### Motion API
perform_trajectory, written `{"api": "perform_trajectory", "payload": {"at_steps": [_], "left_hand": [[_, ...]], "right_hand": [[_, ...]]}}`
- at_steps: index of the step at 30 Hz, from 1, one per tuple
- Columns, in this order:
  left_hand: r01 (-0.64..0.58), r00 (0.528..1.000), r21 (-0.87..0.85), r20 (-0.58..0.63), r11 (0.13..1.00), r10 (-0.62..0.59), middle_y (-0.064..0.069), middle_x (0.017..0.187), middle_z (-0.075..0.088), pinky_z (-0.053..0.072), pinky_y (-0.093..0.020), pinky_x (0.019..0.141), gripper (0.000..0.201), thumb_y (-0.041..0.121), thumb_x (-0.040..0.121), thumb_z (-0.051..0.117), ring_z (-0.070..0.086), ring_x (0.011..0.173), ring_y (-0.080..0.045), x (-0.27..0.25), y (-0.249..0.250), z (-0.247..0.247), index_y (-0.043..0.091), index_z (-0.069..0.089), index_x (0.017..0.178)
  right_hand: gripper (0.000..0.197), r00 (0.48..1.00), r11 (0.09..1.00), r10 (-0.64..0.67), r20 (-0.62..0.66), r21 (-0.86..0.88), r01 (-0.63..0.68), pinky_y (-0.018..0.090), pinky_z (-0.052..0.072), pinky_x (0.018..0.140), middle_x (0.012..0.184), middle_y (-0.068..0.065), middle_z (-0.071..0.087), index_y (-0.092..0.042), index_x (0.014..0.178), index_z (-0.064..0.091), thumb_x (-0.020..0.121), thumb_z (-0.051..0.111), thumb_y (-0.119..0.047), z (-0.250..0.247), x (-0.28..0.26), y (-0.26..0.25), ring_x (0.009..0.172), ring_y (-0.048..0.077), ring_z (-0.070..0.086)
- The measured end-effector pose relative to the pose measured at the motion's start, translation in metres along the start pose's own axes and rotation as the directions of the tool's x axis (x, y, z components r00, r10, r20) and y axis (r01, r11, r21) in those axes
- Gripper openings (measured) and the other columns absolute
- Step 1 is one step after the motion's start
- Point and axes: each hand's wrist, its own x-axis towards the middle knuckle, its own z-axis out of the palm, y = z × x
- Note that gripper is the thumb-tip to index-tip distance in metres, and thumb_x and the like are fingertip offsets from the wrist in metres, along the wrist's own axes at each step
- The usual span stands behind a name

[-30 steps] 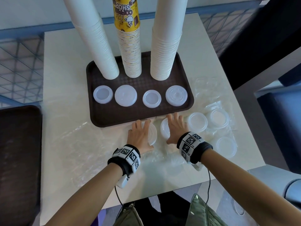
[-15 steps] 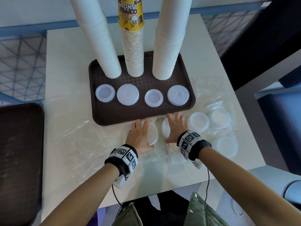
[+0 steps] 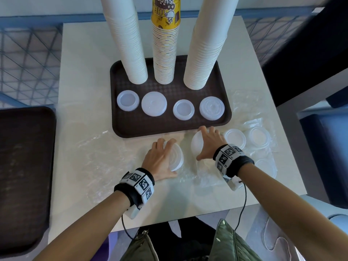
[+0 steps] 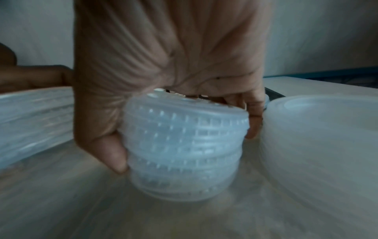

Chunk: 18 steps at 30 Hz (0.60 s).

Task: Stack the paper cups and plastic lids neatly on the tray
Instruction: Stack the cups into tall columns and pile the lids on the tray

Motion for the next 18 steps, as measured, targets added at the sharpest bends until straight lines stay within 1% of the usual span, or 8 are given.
{"api": "perform_trajectory", "payload": {"at_steps": [2, 6, 8, 11, 14, 16, 18], "left_hand": [[0.002, 1.000, -0.011, 0.000, 1.000, -0.002, -0.009, 0.128, 0.032, 0.046, -0.035, 0.082, 0.098, 0.041, 0.056, 0.077, 0.040, 0.112, -0.028, -0.001, -0.001, -0.001, 0.022, 0.024, 0.137], [-0.026, 1.000, 0.014, 0.000, 1.000, 0.026, -0.009, 0.127, 0.033, 0.043, -0.031, 0.077, 0.098, 0.040, 0.057, 0.075, 0.041, 0.111, -0.027, -0.002, -0.001, -0.001, 0.023, 0.023, 0.137], [-0.042, 0.999, 0.030, 0.011, 0.999, 0.041, -0.009, 0.126, 0.033, 0.041, -0.029, 0.075, 0.098, 0.039, 0.056, 0.076, 0.040, 0.109, -0.027, -0.003, 0.001, 0.000, 0.023, 0.023, 0.137], [-0.041, 0.999, 0.027, 0.021, 0.999, 0.041, -0.009, 0.126, 0.033, 0.041, -0.030, 0.075, 0.099, 0.038, 0.055, 0.077, 0.041, 0.108, -0.027, -0.004, 0.003, 0.001, 0.023, 0.023, 0.137], [-0.019, 0.999, 0.010, 0.028, 1.000, 0.018, -0.009, 0.127, 0.033, 0.040, -0.029, 0.075, 0.100, 0.038, 0.056, 0.077, 0.040, 0.110, -0.026, -0.006, 0.002, 0.000, 0.023, 0.021, 0.138], [0.002, 1.000, -0.002, 0.028, 1.000, -0.002, -0.010, 0.128, 0.032, 0.042, -0.030, 0.077, 0.101, 0.038, 0.057, 0.078, 0.039, 0.111, -0.027, -0.006, 0.001, -0.001, 0.022, 0.020, 0.138], [0.029, 0.999, -0.023, 0.019, 0.999, -0.028, -0.010, 0.127, 0.033, 0.044, -0.032, 0.078, 0.101, 0.039, 0.057, 0.078, 0.040, 0.111, -0.027, -0.007, -0.002, -0.003, 0.021, 0.020, 0.137]], "right_hand": [[0.094, 1.000, 0.999, 0.005, 0.007, 0.037, -0.005, 0.042, 0.039, 0.097, 0.120, 0.012, 0.041, -0.018, 0.128, 0.028, 0.054, 0.082, -0.041, -0.003, 0.001, 0.002, 0.112, 0.032, 0.045], [0.092, 0.999, 0.992, 0.015, 0.041, 0.121, -0.020, 0.042, 0.040, 0.100, 0.120, 0.011, 0.043, -0.019, 0.128, 0.028, 0.055, 0.081, -0.038, -0.010, 0.000, 0.004, 0.113, 0.032, 0.047], [0.091, 0.998, 0.985, 0.017, 0.055, 0.169, -0.027, 0.043, 0.042, 0.098, 0.120, 0.011, 0.045, -0.020, 0.128, 0.029, 0.055, 0.082, -0.036, -0.012, 0.000, 0.006, 0.113, 0.032, 0.047], [0.090, 0.998, 0.963, 0.007, 0.068, 0.267, -0.025, 0.041, 0.045, 0.093, 0.118, 0.011, 0.044, -0.021, 0.127, 0.029, 0.056, 0.082, -0.031, -0.015, -0.001, 0.010, 0.111, 0.031, 0.048], [0.089, 0.997, 0.916, 0.004, 0.072, 0.399, -0.032, 0.037, 0.045, 0.088, 0.119, 0.009, 0.044, -0.021, 0.128, 0.029, 0.057, 0.083, -0.027, -0.023, -0.001, 0.015, 0.110, 0.028, 0.047], [0.092, 0.998, 0.868, -0.001, 0.070, 0.495, -0.034, 0.038, 0.046, 0.088, 0.119, 0.008, 0.045, -0.020, 0.130, 0.027, 0.058, 0.083, -0.025, -0.032, -0.002, 0.021, 0.110, 0.027, 0.047], [0.093, 0.998, 0.816, 0.016, 0.058, 0.576, -0.046, 0.038, 0.046, 0.087, 0.117, 0.005, 0.044, -0.018, 0.133, 0.024, 0.062, 0.082, -0.021, -0.046, -0.001, 0.028, 0.109, 0.025, 0.047]]}}
